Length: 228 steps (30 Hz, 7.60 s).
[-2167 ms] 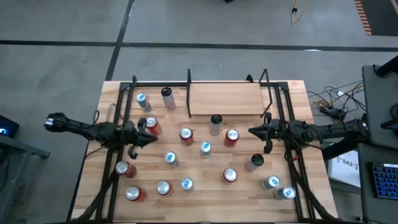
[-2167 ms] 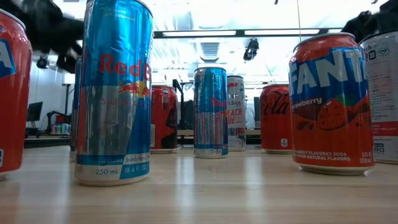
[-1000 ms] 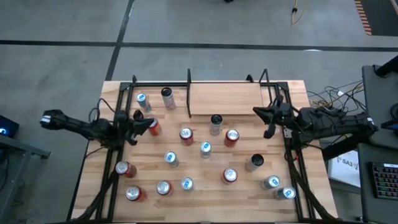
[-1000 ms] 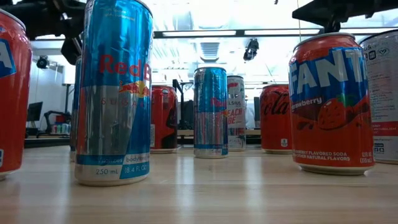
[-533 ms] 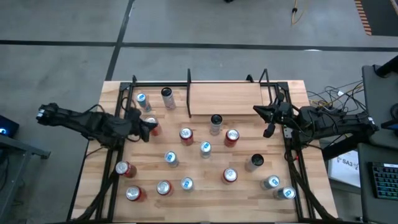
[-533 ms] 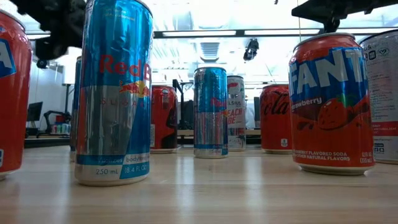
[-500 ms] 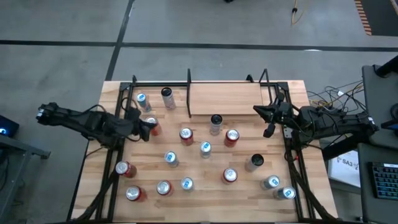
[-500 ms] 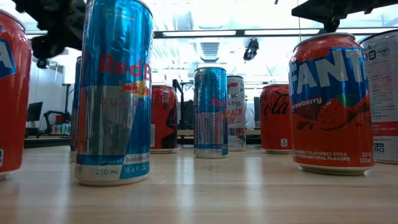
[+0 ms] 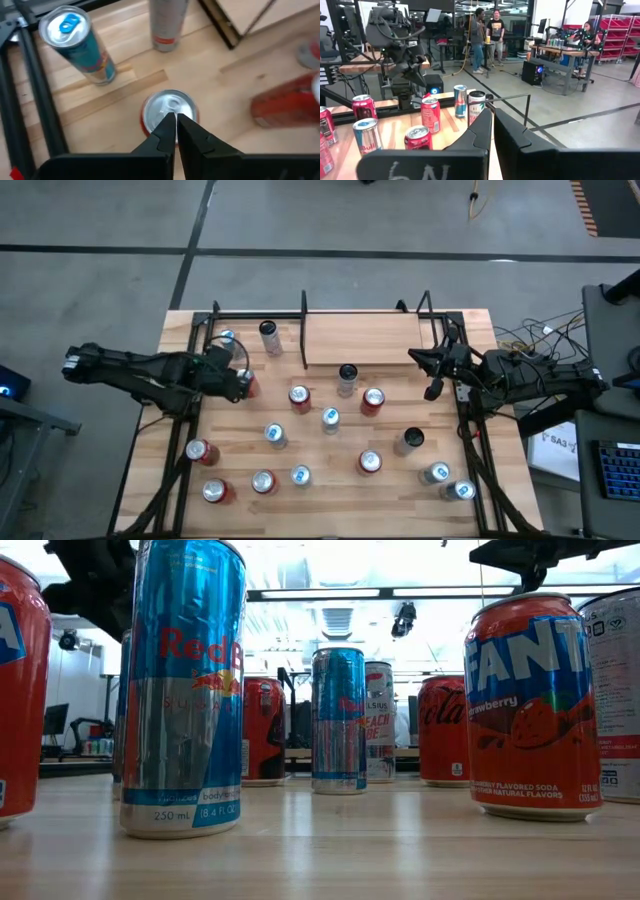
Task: Place canned beverage on shelf
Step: Put the orange soda can on the shelf
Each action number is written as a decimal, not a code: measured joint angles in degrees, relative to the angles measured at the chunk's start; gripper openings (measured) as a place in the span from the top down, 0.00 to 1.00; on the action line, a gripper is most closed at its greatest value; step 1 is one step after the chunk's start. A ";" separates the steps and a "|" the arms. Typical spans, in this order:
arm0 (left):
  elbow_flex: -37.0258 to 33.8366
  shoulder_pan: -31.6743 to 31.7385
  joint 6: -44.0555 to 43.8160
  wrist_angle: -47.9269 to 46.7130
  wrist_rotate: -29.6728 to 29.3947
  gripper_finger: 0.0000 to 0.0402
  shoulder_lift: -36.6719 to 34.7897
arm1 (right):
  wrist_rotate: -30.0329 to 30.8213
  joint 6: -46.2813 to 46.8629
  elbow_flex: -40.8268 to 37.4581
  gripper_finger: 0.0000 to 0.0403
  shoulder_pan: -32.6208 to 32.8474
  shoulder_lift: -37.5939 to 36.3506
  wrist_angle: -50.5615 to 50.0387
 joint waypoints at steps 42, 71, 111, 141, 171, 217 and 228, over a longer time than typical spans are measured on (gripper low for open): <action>0.33 4.99 -4.91 1.37 -0.01 0.33 14.80 | -0.04 2.27 0.00 0.98 0.00 0.02 -0.23; 0.33 5.15 -5.46 0.85 1.07 0.05 14.32 | -0.07 2.22 -0.02 0.98 0.00 0.00 -0.24; -10.10 5.00 -8.65 13.31 -0.34 0.28 14.43 | -0.04 2.23 -0.07 0.98 0.00 0.02 -1.23; 30.09 2.27 19.72 5.01 -13.45 0.29 18.51 | -0.16 4.59 -0.07 0.98 0.00 0.00 -1.45; 79.14 17.24 46.68 0.12 -5.77 0.29 61.45 | -15.30 14.03 1.99 0.98 0.02 -1.41 -3.69; 78.20 25.96 50.88 12.34 9.22 0.29 73.15 | -15.06 14.27 1.99 0.98 0.02 -3.80 -8.24; 74.84 28.83 50.08 14.52 13.64 0.29 73.33 | -15.06 14.27 1.99 0.98 0.01 -3.78 -8.31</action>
